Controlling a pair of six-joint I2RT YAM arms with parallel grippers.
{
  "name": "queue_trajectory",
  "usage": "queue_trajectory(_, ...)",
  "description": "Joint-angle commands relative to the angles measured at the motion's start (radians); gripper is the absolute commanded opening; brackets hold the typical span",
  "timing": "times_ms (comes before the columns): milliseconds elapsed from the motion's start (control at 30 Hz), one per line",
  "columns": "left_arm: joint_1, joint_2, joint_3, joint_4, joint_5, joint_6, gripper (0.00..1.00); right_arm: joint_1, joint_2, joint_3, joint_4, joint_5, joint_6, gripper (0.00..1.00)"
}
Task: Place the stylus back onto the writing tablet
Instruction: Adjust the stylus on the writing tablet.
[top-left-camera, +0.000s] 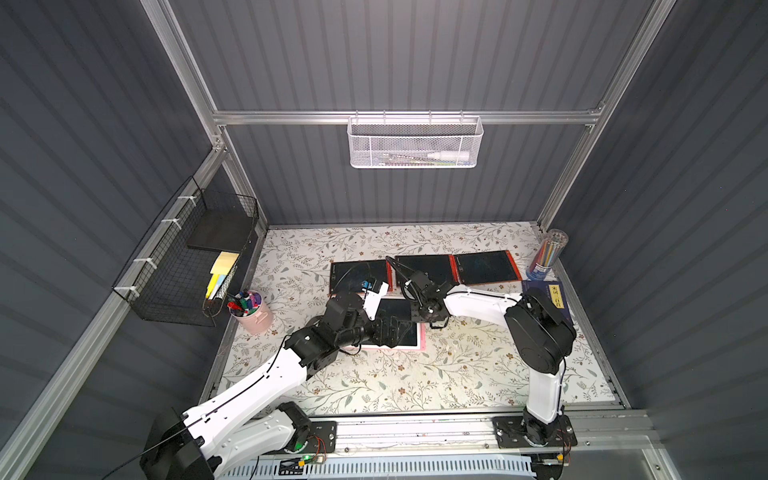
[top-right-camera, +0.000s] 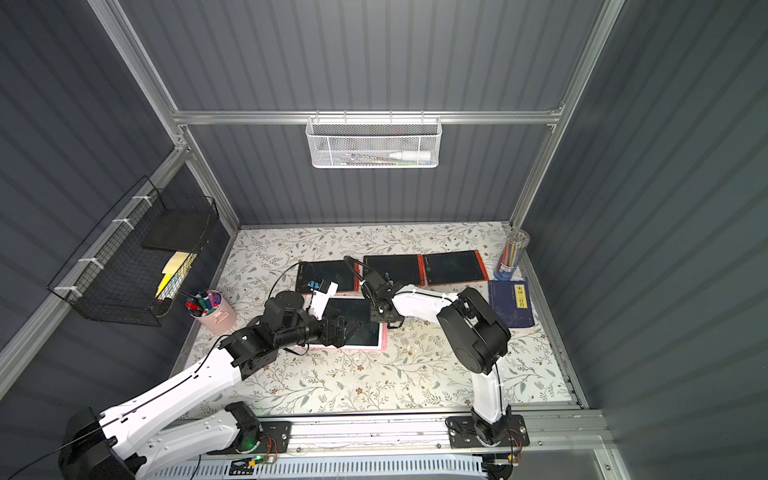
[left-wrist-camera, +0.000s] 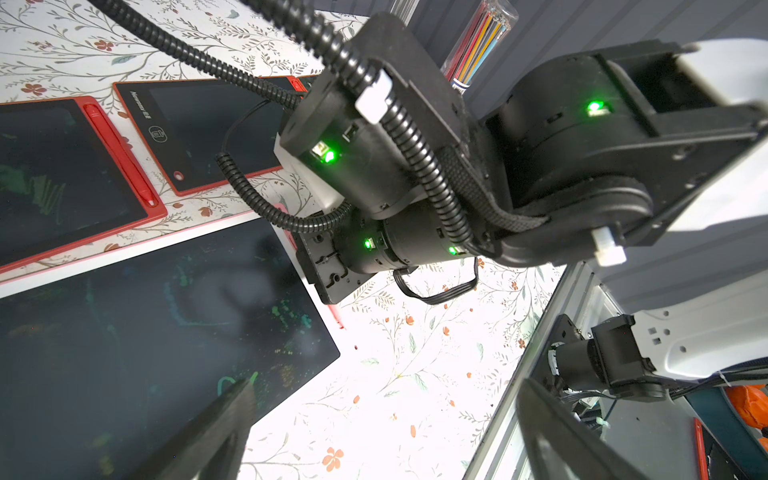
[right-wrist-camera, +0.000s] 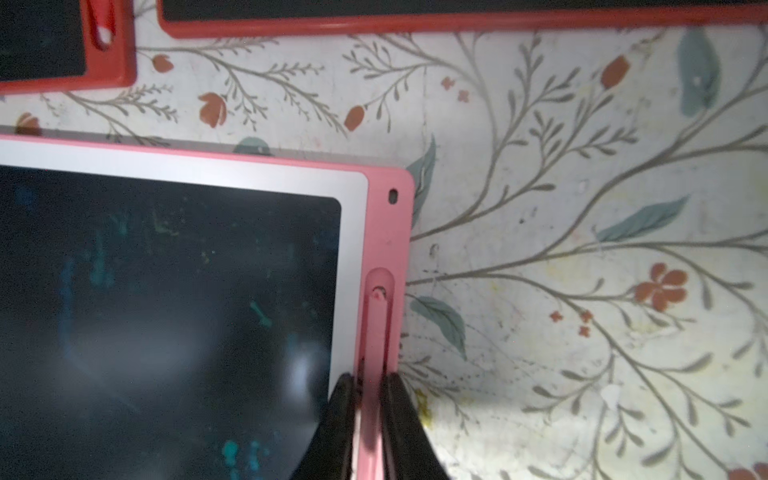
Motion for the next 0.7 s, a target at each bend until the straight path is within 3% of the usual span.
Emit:
queue_trajectory(0, 0.006, 0.009, -0.011, 0.010, 0.017, 0.000, 0.99, -0.004, -0.050, -0.012, -0.003, 0.003, 0.000, 0.20)
queue_trajectory(267, 0.006, 0.018, -0.008, 0.011, 0.020, 0.006, 0.99, -0.014, -0.066, -0.036, -0.014, 0.009, -0.001, 0.12)
queue_trajectory(667, 0.006, 0.014, -0.010, 0.010, 0.021, 0.006, 0.99, -0.012, -0.005, -0.043, 0.007, -0.034, 0.023, 0.09)
